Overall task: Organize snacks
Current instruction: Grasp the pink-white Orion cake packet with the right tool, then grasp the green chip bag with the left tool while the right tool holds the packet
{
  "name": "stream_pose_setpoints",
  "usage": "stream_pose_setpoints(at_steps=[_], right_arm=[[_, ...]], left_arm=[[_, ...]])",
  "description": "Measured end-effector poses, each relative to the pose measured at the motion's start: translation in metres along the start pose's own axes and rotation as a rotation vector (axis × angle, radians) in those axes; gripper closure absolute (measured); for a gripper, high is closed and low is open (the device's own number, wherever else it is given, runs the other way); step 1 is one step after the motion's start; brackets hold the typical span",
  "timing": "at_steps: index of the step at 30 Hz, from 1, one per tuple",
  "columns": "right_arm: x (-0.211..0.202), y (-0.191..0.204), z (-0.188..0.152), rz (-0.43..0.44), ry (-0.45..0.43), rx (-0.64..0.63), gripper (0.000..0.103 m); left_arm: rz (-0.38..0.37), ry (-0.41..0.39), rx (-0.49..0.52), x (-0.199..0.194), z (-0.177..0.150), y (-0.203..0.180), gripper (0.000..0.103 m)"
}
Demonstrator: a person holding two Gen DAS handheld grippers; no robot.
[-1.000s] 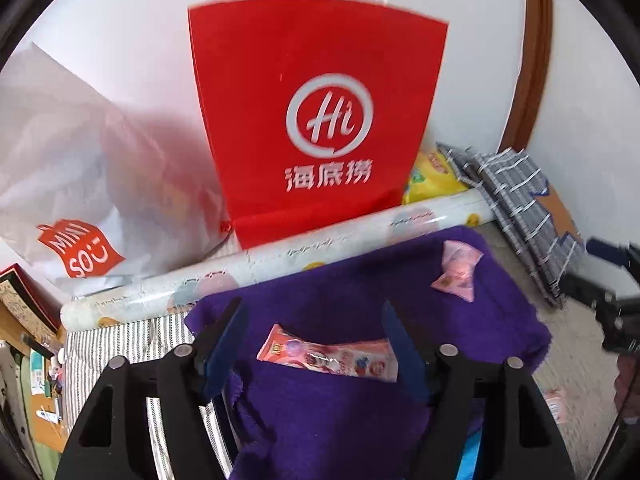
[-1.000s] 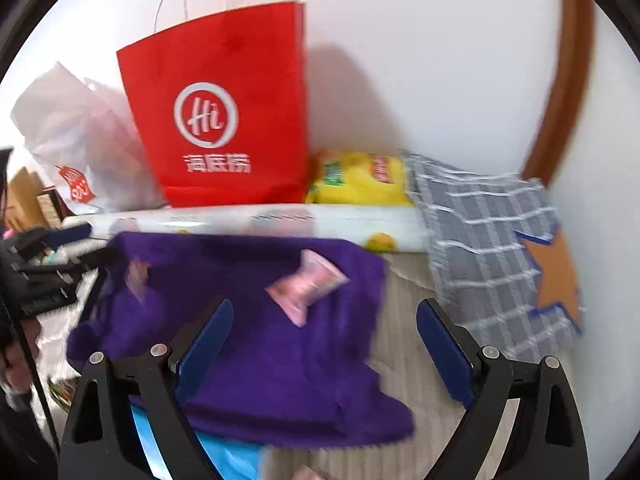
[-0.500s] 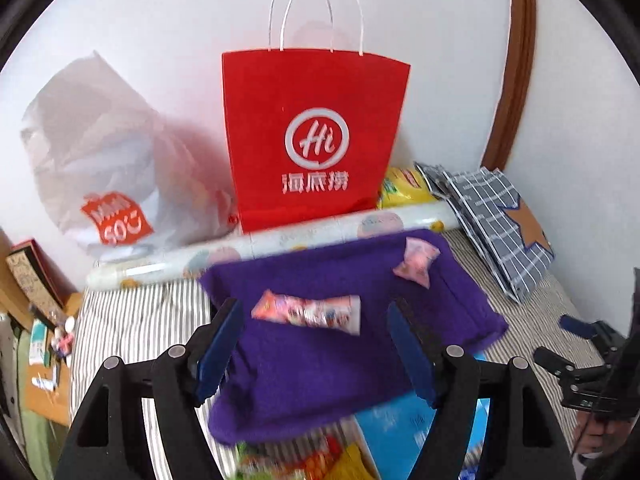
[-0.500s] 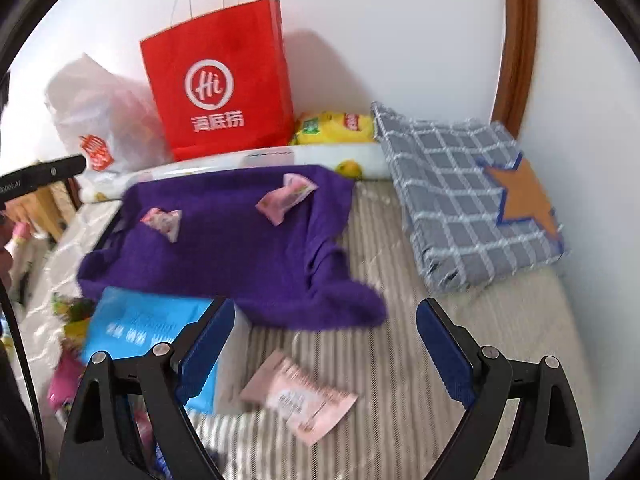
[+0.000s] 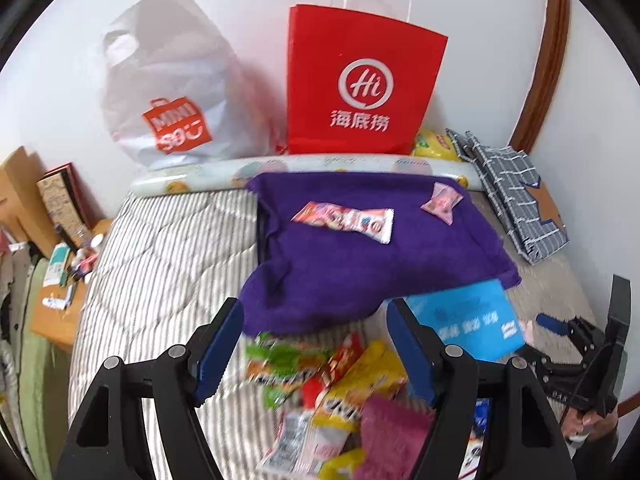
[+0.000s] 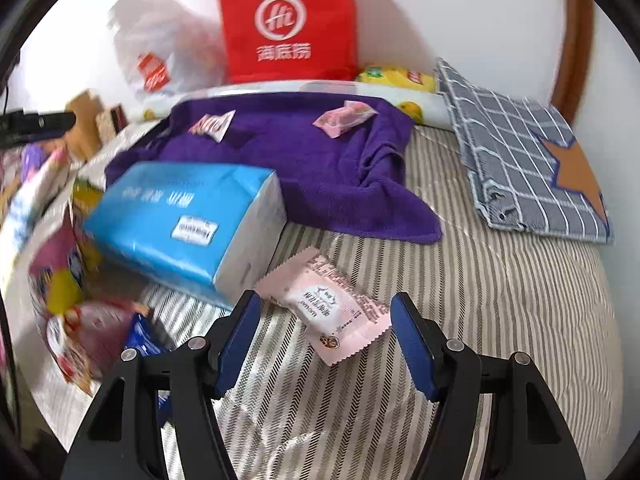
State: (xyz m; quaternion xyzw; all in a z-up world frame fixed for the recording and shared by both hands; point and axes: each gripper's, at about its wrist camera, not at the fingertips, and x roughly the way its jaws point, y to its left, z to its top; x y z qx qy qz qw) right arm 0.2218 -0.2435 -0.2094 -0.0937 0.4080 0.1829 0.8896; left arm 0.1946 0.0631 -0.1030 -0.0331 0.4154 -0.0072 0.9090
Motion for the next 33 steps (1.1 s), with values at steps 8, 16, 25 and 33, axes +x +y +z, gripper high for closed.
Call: stream_pose_setpoints(at_steps=[8,16,25,33], right_arm=[[0.034,-0.008,0.004,-0.013,0.044,-0.014,0.035],[0.025,-0.016,-0.004,-0.031,0.025,0.072,0.063],[-0.012,-0.021,-0.032,-0.062,-0.008,0.206,0.063],[-0.009,-0.018,-0.046,-0.114,-0.022,0.239,0.063]], left_arm=[[0.044,0.014,-0.045,-0.01,-0.018,0.021,0.031],[0.043,0.021,-0.121,-0.005,-0.039,0.048,0.031],[-0.019,0.065,-0.097,0.022,-0.05,0.047,0.031],[-0.004,0.108,-0.023,0.058,-0.049,0.033,0.031]])
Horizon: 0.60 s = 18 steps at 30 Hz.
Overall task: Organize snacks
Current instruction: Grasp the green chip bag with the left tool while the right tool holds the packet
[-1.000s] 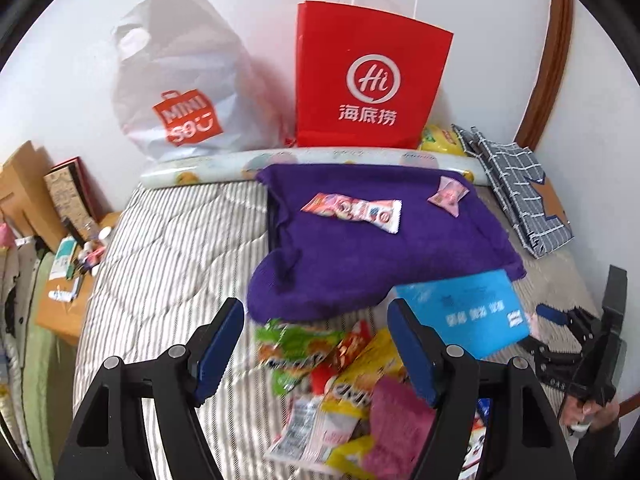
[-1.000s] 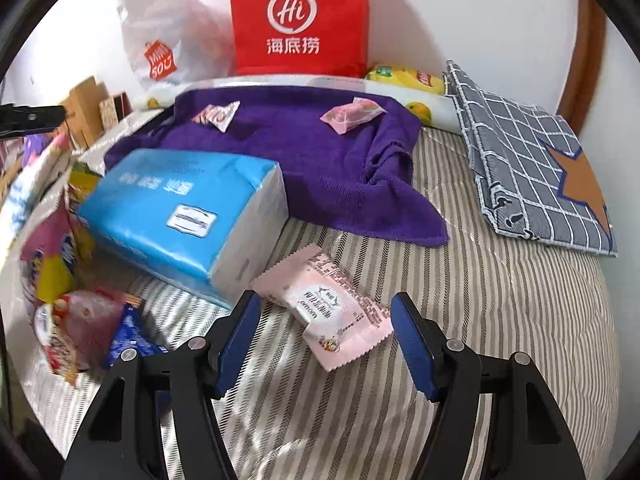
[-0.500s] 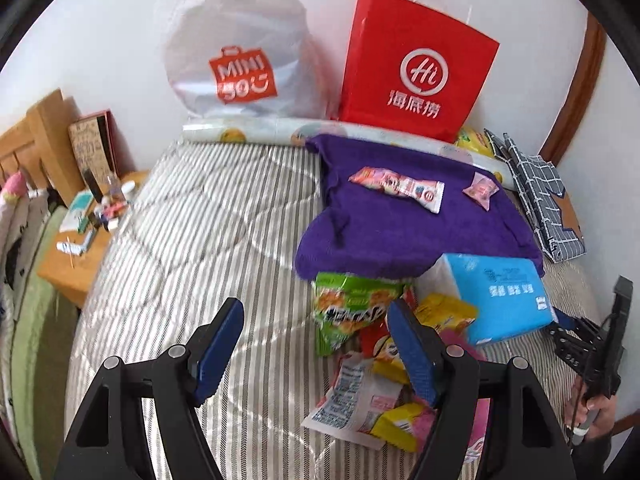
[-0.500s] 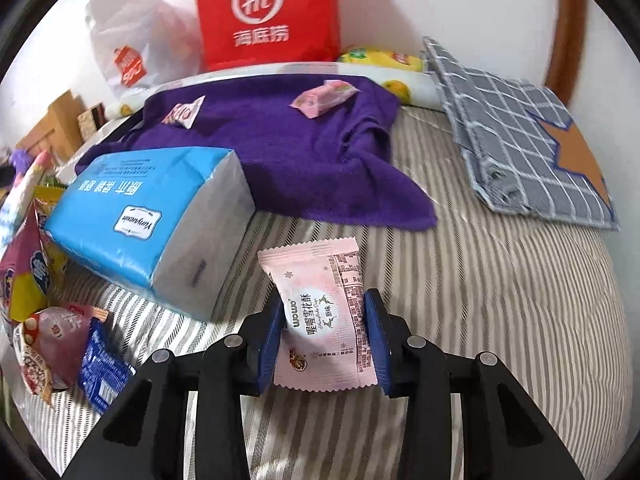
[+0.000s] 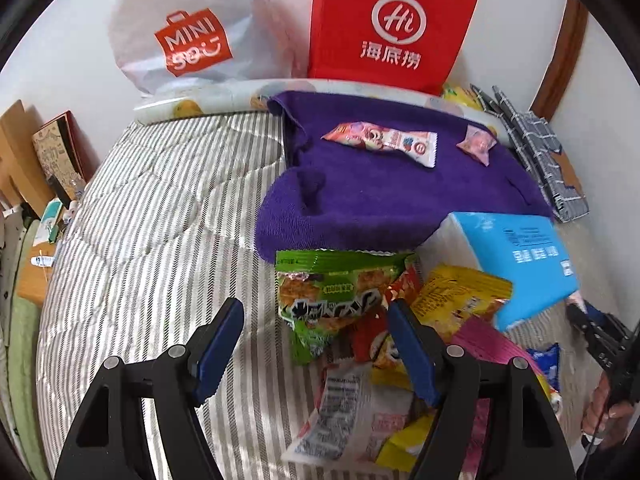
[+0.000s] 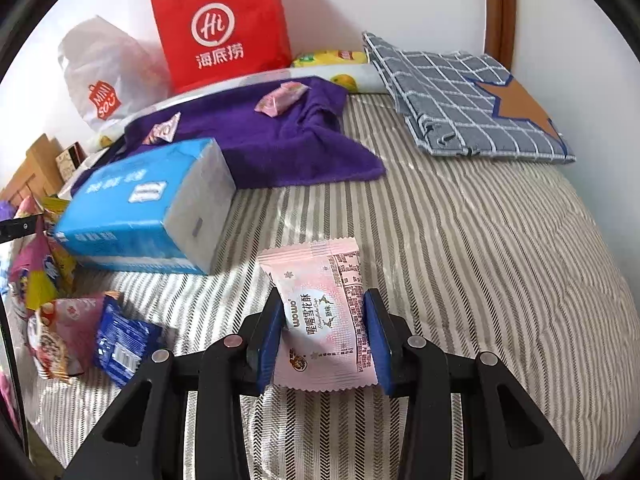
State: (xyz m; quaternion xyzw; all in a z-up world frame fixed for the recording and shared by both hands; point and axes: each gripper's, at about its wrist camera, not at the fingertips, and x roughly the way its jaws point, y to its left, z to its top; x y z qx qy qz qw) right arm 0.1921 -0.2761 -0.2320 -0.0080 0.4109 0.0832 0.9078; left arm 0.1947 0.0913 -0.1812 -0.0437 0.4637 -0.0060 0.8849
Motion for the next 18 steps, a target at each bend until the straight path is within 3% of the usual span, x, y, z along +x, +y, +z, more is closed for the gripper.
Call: stream_pose_setpoints(at_steps=[9,11,12,18], right_arm=[[0.001,-0.001,-0.001,-0.034,-0.007,0.003,0.063],[0.001,-0.003,0.0,-0.031,-0.008,0.012,0.063],[0.001,-0.003,0.0,-0.03,-0.01,0.017,0.063],[0.0,-0.002,0.0,-0.039,-0.014,0.014,0.063]], left_arm=[[-0.031,-0.018,-0.015,0.015,0.005,0.003,0.031],[-0.065,-0.016,-0.04,0.016,0.006,0.008,0.041],[-0.093,-0.011,-0.046,0.016,0.006,0.01,0.055],[-0.089,-0.034,-0.044,0.005,0.006,0.015,0.058]])
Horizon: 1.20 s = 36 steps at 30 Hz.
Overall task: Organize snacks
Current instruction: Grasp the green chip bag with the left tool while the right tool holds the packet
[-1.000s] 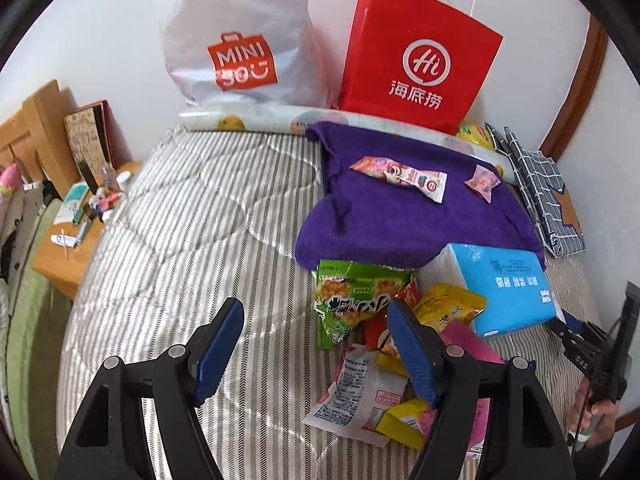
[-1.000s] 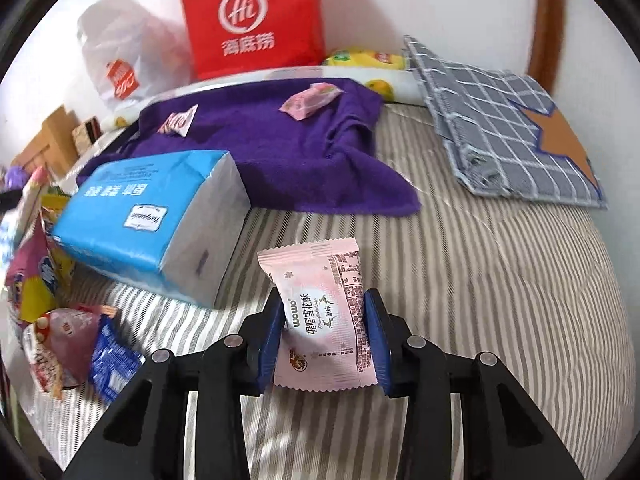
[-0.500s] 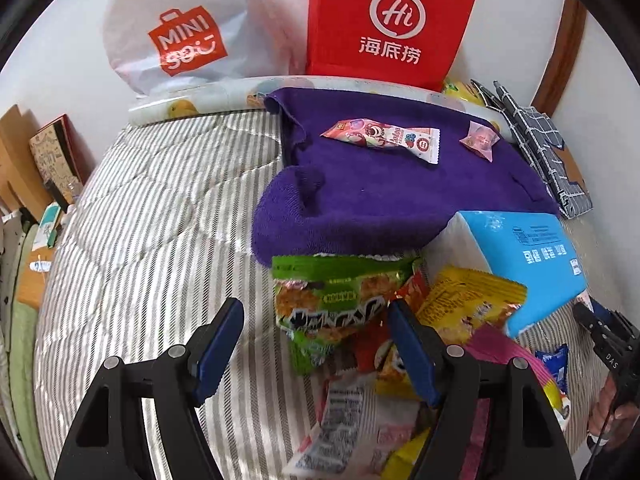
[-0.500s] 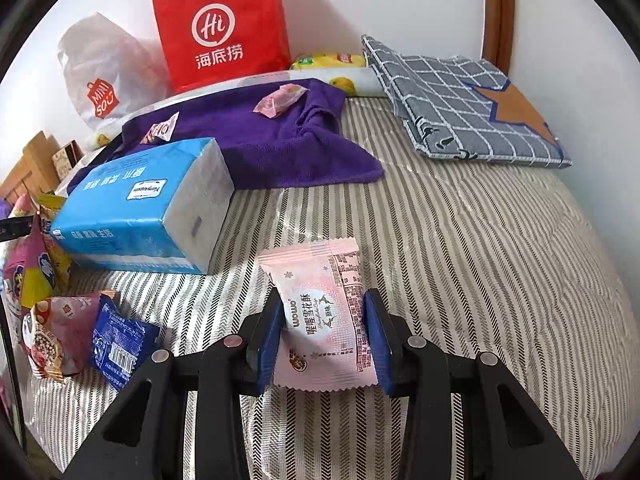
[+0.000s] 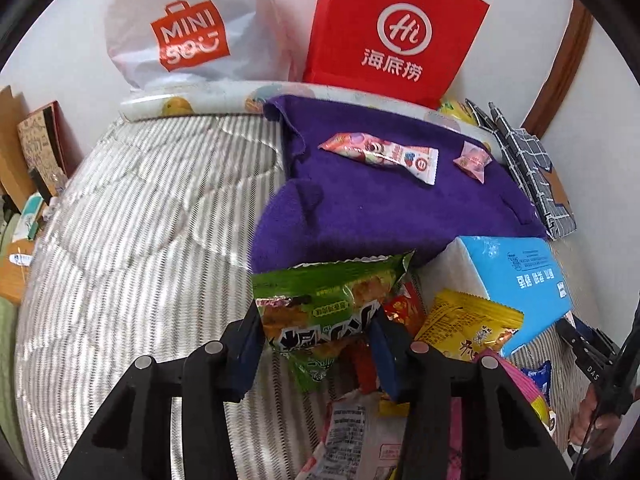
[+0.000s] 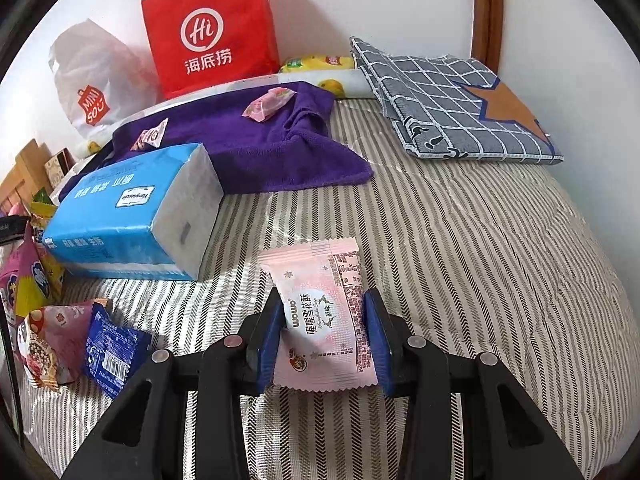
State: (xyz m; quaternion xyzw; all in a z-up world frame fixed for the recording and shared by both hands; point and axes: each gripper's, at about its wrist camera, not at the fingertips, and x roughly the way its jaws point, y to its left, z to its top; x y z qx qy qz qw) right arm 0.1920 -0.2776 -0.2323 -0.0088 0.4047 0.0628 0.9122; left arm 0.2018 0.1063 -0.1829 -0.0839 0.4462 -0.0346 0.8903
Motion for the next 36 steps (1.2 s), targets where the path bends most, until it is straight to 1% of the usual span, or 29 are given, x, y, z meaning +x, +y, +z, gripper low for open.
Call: stream_pose_setpoints(at_steps=[6,12,16,22,26,29,32,36], right_arm=[[0.001,-0.001,0.001,-0.002,0.003,0.001,0.063],[-0.008,-0.005,0.0,0.002,-0.012,0.031,0.063],[-0.025,-0.003,0.0,0.03,-0.034,0.05,0.063],[-0.057,0.013,0.002,0.059,-0.067,0.001,0.063],[-0.08,0.022,0.003,0.059,-0.097,-0.014,0.063],[-0.1,0.028,0.002,0.07,-0.127,-0.019,0.063],[-0.118,0.033,0.003,0.074,-0.154,-0.029,0.063],[-0.139,0.039,0.005,0.069,-0.183,-0.034,0.063]], left_arm=[[-0.006,-0.038,-0.015,-0.023,0.003,0.004,0.058],[-0.003,-0.083,0.018,-0.056,-0.003,-0.005,0.058],[-0.008,-0.103,0.024,-0.074,-0.01,-0.012,0.058],[-0.013,-0.122,0.04,-0.094,-0.021,-0.03,0.058],[-0.06,-0.122,0.039,-0.105,-0.029,-0.043,0.058],[-0.068,-0.129,0.049,-0.113,-0.034,-0.054,0.058],[-0.092,-0.124,0.053,-0.12,-0.038,-0.065,0.058],[-0.107,-0.142,0.075,-0.132,-0.043,-0.081,0.058]])
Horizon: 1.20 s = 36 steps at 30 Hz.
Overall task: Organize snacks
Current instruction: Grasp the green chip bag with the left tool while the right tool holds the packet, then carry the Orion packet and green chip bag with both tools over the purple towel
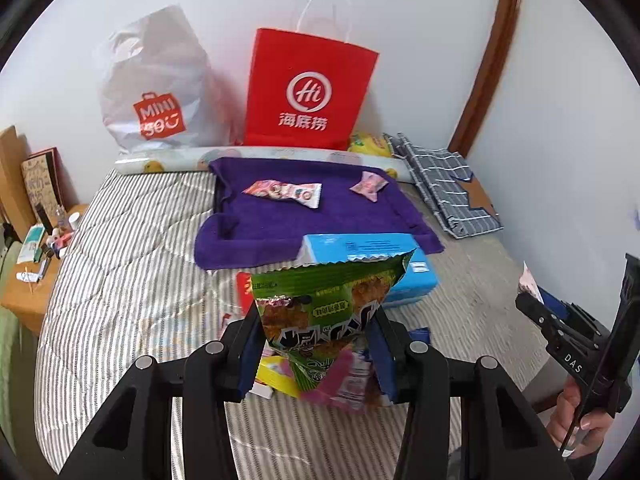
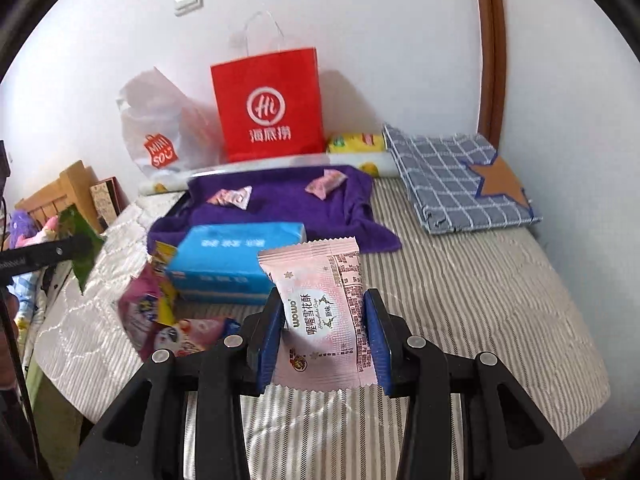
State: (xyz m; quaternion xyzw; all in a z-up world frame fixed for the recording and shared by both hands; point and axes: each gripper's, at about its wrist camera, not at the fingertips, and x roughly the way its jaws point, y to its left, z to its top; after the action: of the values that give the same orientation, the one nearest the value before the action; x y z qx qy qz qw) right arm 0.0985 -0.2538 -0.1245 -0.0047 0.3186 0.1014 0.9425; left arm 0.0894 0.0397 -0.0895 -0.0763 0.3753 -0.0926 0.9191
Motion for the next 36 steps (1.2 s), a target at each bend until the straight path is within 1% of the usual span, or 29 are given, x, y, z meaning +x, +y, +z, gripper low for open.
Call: stream_pose_setpoints(at_steps=[6,10,17,21,24,28,33,36], right_arm=[[-0.016,0.003,0.013,0.015,-0.027,0.028,0.063],[-0.023,0.008,0.02,0.021,-0.045,0.035,0.063],[-0.034,0.018,0.031,0.039,-0.082,0.041,0.063],[-0.035,0.024,0.037,0.055,-0.097,0.038,0.063],[-0.032,0.026,0.043,0.063,-0.104,0.038,0.063],[-0.024,0.03,0.052,0.071,-0.114,0.03,0.063],[-0.009,0.035,0.061,0.074,-0.111,0.022,0.063],[0.001,0.036,0.066,0.073,-0.108,0.02,0.063]], left_arm=[[-0.027,-0.009,0.024,-0.007,-0.002,-0.02,0.058],[-0.059,0.0,0.018,-0.007,-0.002,-0.027,0.058],[-0.092,-0.014,0.009,-0.012,0.001,-0.037,0.058],[-0.093,-0.018,0.014,-0.009,0.003,-0.041,0.058],[-0.098,-0.017,0.01,-0.005,0.006,-0.04,0.058],[-0.084,-0.029,0.021,-0.002,0.015,-0.04,0.058],[-0.097,-0.034,0.014,0.009,0.026,-0.036,0.058],[-0.113,-0.024,0.011,0.019,0.032,-0.033,0.058]])
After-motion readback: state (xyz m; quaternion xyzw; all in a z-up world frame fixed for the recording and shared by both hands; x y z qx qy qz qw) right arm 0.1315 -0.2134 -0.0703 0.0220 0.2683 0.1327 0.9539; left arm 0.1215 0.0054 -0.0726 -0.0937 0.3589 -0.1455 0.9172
